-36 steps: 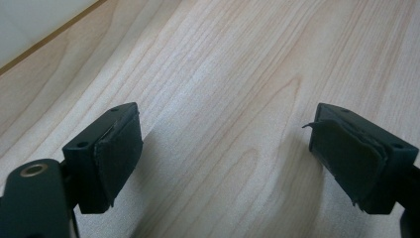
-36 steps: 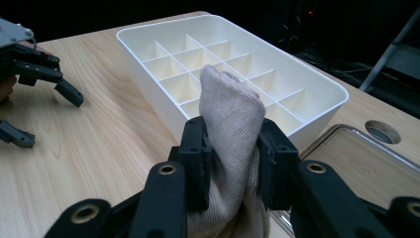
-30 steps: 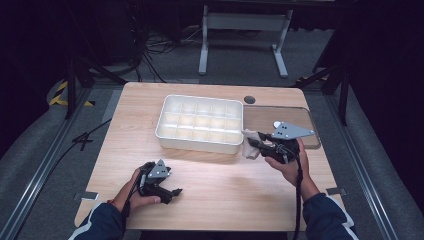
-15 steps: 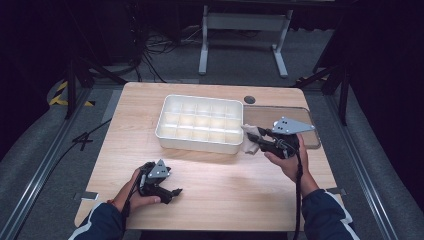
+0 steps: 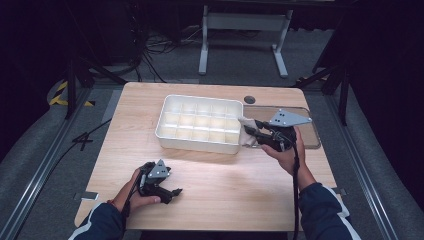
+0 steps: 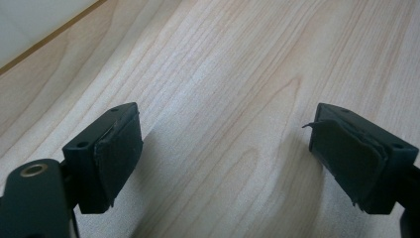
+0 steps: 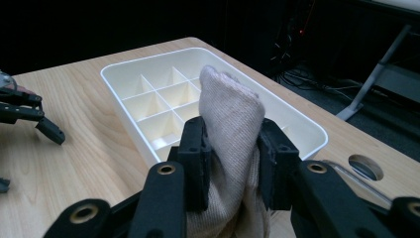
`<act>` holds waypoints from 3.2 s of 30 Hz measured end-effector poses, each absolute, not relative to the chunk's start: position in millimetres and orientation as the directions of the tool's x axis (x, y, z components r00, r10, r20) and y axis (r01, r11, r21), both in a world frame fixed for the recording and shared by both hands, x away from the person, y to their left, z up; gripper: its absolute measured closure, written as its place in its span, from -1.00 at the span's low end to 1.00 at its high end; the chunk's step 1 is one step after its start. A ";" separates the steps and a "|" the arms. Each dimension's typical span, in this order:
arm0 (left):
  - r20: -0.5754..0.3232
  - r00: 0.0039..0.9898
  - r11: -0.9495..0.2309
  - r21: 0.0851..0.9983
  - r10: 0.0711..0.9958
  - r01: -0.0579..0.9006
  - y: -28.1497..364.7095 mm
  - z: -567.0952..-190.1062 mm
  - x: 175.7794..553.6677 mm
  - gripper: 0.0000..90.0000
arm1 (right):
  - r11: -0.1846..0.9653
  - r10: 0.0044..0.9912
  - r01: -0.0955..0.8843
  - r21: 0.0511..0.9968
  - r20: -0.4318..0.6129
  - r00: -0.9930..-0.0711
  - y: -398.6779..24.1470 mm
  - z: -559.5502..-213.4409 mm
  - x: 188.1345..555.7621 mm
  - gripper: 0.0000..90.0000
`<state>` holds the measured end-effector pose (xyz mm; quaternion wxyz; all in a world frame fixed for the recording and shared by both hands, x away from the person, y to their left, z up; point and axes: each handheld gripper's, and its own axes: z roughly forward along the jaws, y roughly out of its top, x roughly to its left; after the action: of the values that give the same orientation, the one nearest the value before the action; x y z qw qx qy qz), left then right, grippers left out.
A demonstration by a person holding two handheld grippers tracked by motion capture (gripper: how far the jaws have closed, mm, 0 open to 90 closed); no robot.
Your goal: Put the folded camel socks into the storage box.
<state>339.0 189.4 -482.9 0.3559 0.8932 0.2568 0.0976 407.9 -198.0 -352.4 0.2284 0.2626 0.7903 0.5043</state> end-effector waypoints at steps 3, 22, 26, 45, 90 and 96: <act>-0.010 0.848 -0.613 0.687 0.530 0.391 189.3 -482.9 338.9 -0.71 | 0.360 0.642 0.189 0.914 -0.096 -0.760 -192.2 -352.6 413.4 0.52; -0.009 0.849 -0.614 0.686 0.529 0.389 189.3 -482.9 339.0 -0.71 | 0.428 0.637 0.210 0.879 -0.128 -0.760 -163.3 -370.9 448.0 0.51; -0.009 0.849 -0.614 0.686 0.529 0.390 189.3 -482.9 338.9 -0.71 | 0.438 0.644 0.221 0.872 -0.132 -0.754 -157.1 -375.5 453.8 0.51; -0.009 0.848 -0.613 0.687 0.530 0.390 189.3 -483.0 338.8 -0.71 | 0.534 0.634 0.267 0.802 -0.170 -0.754 -142.6 -400.6 469.1 0.48; -0.013 0.846 -0.609 0.688 0.533 0.394 188.8 -483.1 338.6 -0.71 | 0.764 0.508 0.389 0.515 -0.108 -0.854 -128.2 -407.5 489.9 0.58; -0.016 0.843 -0.604 0.690 0.538 0.399 188.1 -483.4 338.4 -0.71 | 0.790 0.483 0.388 0.475 -0.092 -0.871 -126.5 -408.6 495.4 0.61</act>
<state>338.4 188.1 -483.4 0.3587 0.8904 0.2631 0.0968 495.4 -126.5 -408.6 0.1047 0.2317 0.9402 0.2266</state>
